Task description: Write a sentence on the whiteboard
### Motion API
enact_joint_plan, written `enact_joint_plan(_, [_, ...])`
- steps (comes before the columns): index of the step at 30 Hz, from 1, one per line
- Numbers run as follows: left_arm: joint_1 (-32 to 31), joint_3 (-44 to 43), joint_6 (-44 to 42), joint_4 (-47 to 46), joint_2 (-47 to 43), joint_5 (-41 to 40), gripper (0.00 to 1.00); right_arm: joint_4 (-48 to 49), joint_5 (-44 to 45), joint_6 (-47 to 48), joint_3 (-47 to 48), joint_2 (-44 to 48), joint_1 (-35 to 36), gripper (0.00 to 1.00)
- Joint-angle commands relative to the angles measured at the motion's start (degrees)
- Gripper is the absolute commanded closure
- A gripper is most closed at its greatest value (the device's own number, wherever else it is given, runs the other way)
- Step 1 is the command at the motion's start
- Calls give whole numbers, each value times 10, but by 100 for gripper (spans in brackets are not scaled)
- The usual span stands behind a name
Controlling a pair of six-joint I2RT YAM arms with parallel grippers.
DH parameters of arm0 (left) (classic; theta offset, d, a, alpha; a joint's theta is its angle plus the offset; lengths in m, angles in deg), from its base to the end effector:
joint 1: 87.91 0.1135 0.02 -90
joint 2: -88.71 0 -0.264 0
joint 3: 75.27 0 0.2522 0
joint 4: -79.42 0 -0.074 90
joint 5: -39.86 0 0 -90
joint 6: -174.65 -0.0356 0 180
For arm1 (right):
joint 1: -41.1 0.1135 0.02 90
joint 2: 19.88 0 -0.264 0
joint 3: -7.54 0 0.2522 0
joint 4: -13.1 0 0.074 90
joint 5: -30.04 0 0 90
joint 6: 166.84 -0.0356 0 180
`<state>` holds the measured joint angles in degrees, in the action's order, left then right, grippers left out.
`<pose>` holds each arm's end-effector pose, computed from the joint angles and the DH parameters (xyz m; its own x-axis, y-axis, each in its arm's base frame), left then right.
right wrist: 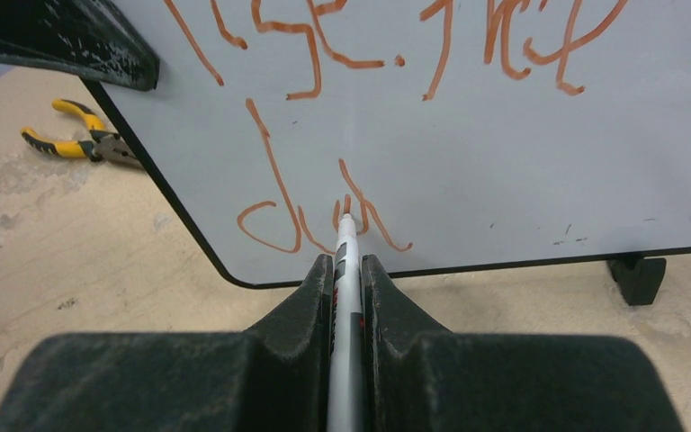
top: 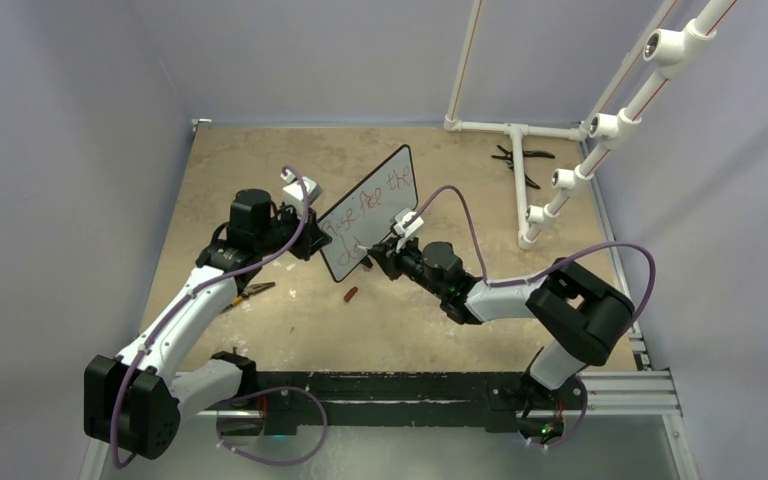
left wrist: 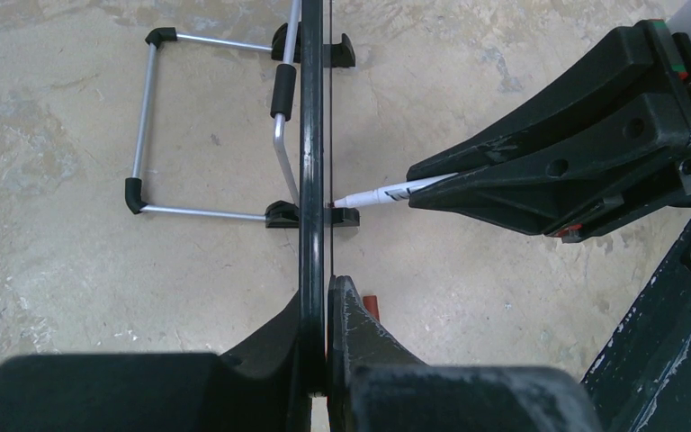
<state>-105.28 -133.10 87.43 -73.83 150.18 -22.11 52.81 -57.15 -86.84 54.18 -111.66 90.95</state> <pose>0.2208 -0.0866 0.2761 -0.5138 0.1159 -0.8501 0.6262 0.7279 -0.2793 0.2045 0.2398 0.1882 -0.1872 0.0471 -0.9812 -0.7103 0.6835 0.1683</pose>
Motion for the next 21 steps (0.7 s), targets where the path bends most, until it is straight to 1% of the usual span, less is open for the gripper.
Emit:
enact_joint_plan(1, [-3,-3,3,-9,-14,38,100,8,-15,9,28,-10,1,100])
enact_joint_plan(7, [-3,-3,3,-9,-14,38,100,12,-13,8,18,6,1,100])
enact_joint_plan(13, [-3,-3,4,-9,-14,37,100,12,15,-13,-1,35,0,100])
enact_joint_plan(21, [-3,-2,4,-10,-13,40,100,8,52,-24,3,35,-1,100])
